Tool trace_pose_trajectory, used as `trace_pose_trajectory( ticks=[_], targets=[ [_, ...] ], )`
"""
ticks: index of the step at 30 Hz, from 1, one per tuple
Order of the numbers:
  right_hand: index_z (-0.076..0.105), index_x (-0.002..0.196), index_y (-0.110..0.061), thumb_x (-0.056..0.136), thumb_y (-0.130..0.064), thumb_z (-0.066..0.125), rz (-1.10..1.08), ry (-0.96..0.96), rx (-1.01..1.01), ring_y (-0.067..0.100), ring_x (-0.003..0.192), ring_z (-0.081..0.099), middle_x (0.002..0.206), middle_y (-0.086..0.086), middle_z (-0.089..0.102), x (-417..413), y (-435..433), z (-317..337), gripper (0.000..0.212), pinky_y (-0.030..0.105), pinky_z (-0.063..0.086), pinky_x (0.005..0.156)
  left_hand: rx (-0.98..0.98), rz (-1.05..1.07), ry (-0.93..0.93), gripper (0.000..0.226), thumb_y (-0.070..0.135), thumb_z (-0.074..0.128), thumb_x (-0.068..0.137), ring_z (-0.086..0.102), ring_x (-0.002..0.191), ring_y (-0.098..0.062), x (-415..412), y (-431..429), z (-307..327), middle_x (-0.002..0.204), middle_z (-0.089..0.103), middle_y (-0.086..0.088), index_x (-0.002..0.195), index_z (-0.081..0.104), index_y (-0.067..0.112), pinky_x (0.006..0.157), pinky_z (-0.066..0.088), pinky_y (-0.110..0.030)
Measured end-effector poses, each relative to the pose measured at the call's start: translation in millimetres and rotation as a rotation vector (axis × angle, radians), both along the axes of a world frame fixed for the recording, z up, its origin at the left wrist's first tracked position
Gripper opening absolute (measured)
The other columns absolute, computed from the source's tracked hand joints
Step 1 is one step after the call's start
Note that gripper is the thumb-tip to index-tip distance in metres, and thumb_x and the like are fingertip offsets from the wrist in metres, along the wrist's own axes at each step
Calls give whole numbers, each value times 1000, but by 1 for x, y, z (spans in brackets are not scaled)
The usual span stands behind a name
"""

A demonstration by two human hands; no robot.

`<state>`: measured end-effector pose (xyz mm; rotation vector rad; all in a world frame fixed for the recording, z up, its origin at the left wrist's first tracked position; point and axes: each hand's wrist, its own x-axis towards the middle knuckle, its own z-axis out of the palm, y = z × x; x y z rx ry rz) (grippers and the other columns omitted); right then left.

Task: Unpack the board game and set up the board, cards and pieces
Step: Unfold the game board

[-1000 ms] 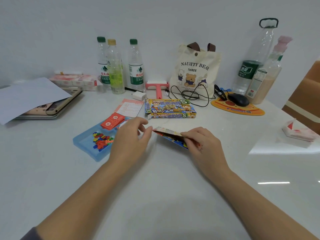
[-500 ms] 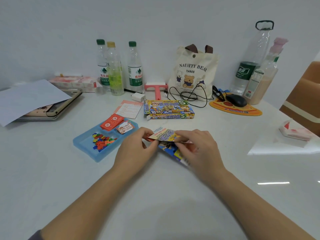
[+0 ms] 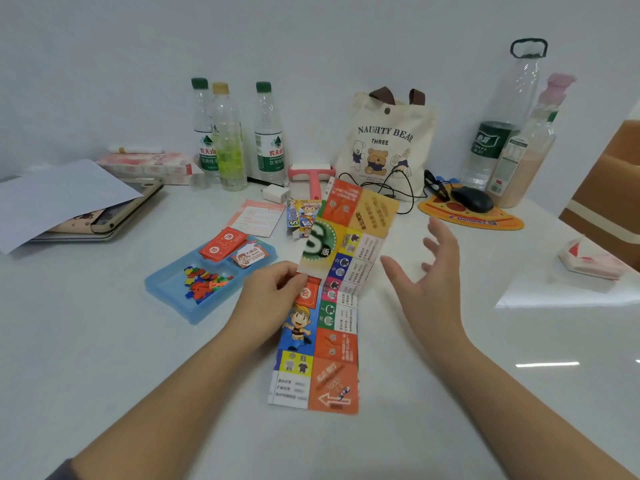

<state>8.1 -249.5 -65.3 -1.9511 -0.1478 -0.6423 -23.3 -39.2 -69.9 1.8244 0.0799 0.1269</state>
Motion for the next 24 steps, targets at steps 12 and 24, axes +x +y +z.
trace_pose_trajectory(
  ticks=[12, 24],
  targets=[
    [69, 99, -14, 100, -15, 48, 496, 466, 260, 15, 72, 64, 89, 6, 74, -6, 2, 3, 22, 30, 50, 51, -94, -41, 40, 8, 19, 54, 95, 73, 72, -22, 1, -1, 4, 82, 75, -3, 100, 61, 18, 68, 59, -38],
    [69, 96, -9, 97, -19, 54, 453, 458, 299, 24, 79, 66, 91, 3, 76, -7, 4, 0, 18, 32, 53, 59, 304, 30, -84, 16, 35, 66, 86, 64, 66, -9, -5, -11, 6, 85, 62, 6, 98, 57, 31, 56, 54, -24]
  ],
)
